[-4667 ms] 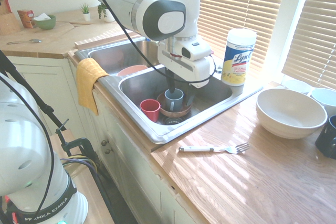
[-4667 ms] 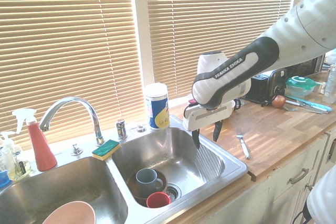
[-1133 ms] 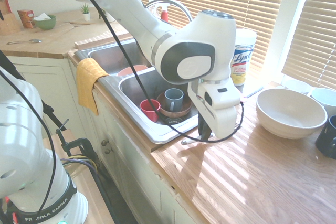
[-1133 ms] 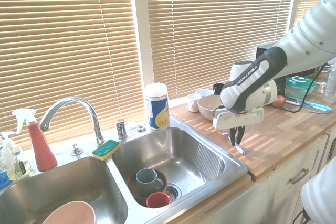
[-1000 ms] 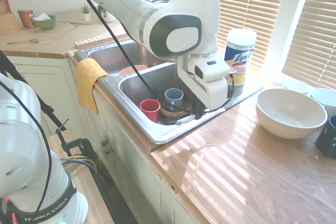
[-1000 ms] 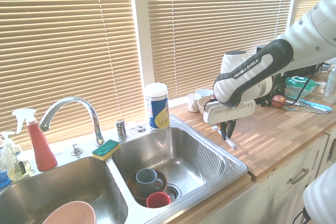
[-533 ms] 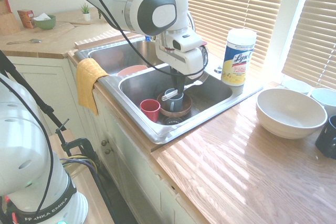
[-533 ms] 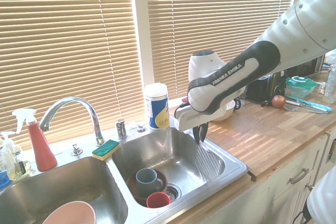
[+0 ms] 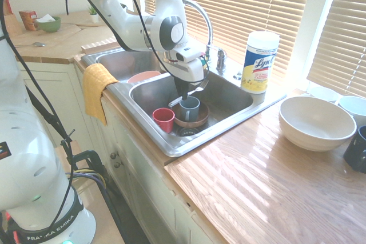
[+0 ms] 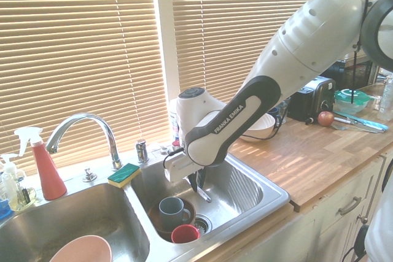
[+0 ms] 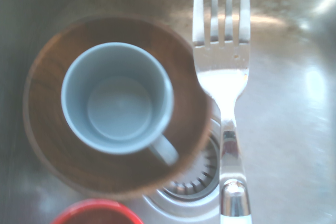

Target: Put the fork into the sink

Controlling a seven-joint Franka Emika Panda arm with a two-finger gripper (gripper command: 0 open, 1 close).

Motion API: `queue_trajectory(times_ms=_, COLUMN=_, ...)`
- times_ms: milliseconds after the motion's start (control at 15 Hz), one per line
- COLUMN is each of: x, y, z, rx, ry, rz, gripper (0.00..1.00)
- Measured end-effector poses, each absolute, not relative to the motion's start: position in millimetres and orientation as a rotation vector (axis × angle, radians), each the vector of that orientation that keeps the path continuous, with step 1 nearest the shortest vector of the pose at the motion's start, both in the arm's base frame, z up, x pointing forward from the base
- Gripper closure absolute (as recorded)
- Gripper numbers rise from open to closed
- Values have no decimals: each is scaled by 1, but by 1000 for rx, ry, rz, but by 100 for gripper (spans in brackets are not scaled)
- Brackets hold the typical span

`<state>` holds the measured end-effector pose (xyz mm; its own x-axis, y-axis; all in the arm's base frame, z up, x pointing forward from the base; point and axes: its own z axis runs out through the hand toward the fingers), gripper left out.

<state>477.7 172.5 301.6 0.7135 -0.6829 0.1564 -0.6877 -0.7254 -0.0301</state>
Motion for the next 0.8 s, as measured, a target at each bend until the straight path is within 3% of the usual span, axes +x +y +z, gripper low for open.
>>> queue_trajectory(times_ms=733, x=497, y=152, z=185, rx=2777, ry=-1283, rz=113, gripper=100)
queue_trajectory(times_ms=800, x=495, y=156, z=179, rx=2766, ry=-1296, rz=99, gripper=0)
